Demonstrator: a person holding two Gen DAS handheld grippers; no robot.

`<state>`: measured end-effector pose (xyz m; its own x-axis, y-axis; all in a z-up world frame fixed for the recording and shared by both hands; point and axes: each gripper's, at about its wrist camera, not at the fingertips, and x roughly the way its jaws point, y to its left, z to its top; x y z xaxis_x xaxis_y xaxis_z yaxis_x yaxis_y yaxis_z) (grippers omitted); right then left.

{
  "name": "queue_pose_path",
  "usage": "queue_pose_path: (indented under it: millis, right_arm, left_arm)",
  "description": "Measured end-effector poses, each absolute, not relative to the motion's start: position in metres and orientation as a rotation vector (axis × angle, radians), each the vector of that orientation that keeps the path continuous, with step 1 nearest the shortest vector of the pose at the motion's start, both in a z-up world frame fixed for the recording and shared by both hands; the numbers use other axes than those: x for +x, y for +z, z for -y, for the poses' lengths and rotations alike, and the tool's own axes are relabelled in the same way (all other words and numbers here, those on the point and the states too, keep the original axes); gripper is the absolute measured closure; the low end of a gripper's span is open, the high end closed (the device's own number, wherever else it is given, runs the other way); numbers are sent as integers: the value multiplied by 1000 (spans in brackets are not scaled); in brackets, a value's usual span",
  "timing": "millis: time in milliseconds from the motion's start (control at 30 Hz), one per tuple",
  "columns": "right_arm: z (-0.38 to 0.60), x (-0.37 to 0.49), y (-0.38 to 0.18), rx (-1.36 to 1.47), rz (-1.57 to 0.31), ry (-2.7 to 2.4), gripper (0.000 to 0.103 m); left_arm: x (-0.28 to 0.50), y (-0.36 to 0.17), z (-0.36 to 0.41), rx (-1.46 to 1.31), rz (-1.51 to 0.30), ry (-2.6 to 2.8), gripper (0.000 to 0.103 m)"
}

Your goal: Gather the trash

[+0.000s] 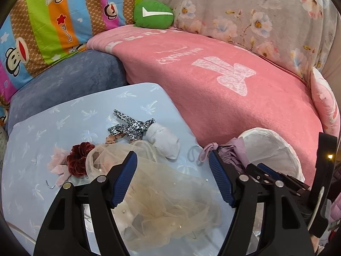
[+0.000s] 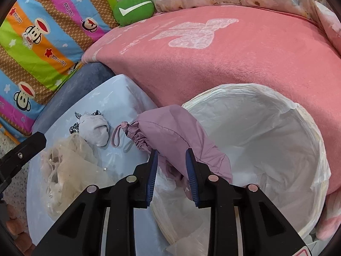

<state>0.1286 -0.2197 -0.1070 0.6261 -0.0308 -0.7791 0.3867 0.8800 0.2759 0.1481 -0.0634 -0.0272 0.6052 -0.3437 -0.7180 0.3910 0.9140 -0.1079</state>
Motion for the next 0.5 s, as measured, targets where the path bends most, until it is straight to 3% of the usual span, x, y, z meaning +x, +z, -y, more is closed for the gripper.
queue_pose_path:
  millis: [100, 200, 500]
  right_arm:
    - [223, 133, -117, 462, -885, -252, 78]
    - [229, 133, -124, 477, -902, -260, 102]
    - [256, 95, -104, 482, -850, -367, 102]
  left_arm:
    - [151, -32, 64, 65, -826, -426, 36]
    - [152, -35, 66, 67, -836, -430, 36]
    - [142, -40, 74, 65, -851, -454, 36]
